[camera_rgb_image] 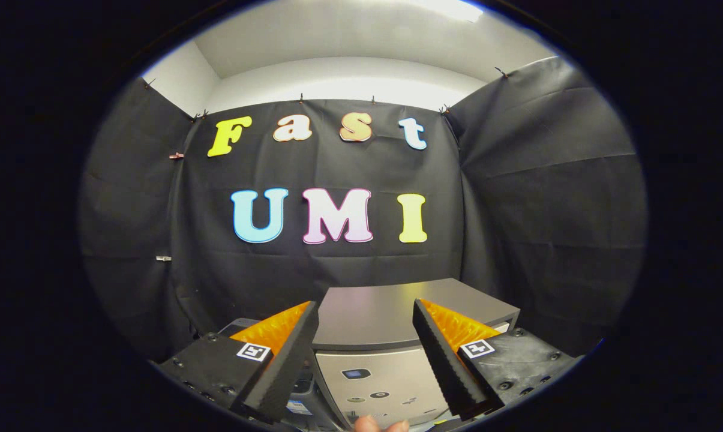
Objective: Put the clothes into the washing machine and then close the washing machine lid.
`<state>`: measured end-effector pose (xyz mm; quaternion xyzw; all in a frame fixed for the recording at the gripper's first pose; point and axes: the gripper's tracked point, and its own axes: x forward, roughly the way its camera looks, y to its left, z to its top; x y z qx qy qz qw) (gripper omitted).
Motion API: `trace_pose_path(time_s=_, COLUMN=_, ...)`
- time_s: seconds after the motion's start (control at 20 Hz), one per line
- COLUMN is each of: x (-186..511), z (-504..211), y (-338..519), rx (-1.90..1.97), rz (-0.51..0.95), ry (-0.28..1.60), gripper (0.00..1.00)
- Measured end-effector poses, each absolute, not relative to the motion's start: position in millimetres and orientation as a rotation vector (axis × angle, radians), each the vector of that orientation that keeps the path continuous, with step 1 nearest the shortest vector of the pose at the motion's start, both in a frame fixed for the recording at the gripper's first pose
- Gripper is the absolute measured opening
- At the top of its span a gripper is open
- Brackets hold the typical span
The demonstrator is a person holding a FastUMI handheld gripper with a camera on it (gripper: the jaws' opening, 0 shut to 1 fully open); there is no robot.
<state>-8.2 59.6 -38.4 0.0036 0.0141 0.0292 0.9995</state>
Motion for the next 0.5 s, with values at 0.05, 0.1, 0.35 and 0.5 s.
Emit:
trace_pose_path(time_s=0.05, x=-7.8, z=-42.2, y=58.9, rx=0.009, rz=0.055, ry=0.036, gripper=0.99)
trace_pose_path(time_s=0.1, x=-7.3, z=-45.8, y=58.0, rx=0.007, rz=0.050, ry=0.041, gripper=0.99)
trace_pose_path(time_s=0.35, x=-6.0, z=-50.5, y=60.8, rx=-0.009, rz=0.049, ry=0.046, gripper=0.99)
trace_pose_path(time_s=0.5, x=-6.6, z=-49.9, y=63.8, rx=-0.006, rz=0.054, ry=0.045, gripper=0.99)
